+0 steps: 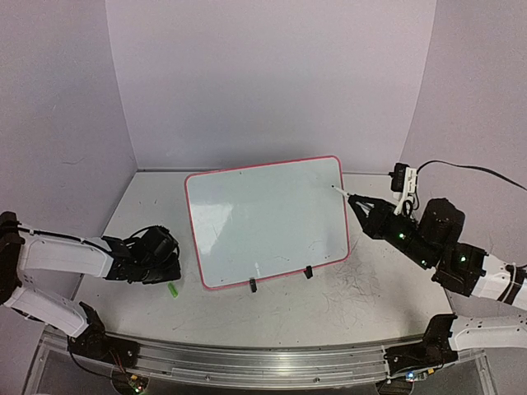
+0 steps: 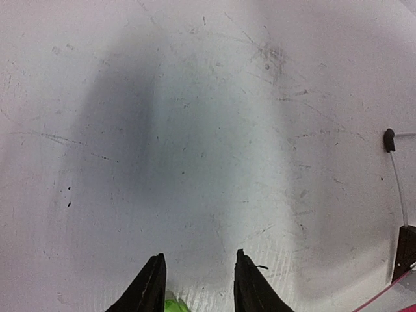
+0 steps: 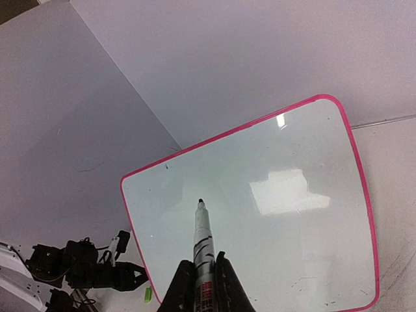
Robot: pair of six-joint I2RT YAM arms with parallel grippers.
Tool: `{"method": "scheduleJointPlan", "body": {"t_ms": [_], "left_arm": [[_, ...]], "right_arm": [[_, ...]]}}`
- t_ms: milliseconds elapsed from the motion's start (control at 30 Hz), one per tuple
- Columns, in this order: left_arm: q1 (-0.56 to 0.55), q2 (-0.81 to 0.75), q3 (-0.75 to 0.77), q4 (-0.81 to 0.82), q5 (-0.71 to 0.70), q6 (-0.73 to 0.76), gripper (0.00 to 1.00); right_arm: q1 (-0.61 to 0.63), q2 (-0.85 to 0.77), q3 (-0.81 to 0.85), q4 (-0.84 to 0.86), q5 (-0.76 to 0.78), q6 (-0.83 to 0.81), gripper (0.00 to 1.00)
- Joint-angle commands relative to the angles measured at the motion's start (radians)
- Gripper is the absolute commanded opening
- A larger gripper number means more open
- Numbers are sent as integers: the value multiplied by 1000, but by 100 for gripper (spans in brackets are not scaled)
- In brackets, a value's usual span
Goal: Write a sentence on the whiteboard
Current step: Place the pen cap at the center of the board, then hold the whiteboard at the center of the board.
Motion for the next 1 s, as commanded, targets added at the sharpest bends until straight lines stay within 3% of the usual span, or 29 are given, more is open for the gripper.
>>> {"method": "scheduleJointPlan", "body": {"t_ms": [0, 267, 367, 500, 700, 833, 967], "left_arm": [[5, -43, 47, -25, 0, 21, 40], [12, -113, 96, -123, -30, 28, 44], [29, -169, 116, -178, -35, 38, 52], [126, -279, 133, -237, 57, 88, 62], [218, -401, 238, -398, 45, 166, 73], [293, -392, 323, -421, 107, 234, 79], [441, -342, 424, -403, 238, 336, 86]], "right_arm": [[2, -23, -28, 56, 38, 38, 0], [3, 6, -16, 56, 15, -22, 0], [3, -4, -23, 57, 31, -22, 0], [3, -46, -43, 54, 90, -6, 0], [2, -14, 15, -18, 96, -25, 0], [3, 51, 76, -88, 78, -60, 0], [3, 129, 157, -158, 38, -126, 0]]}}
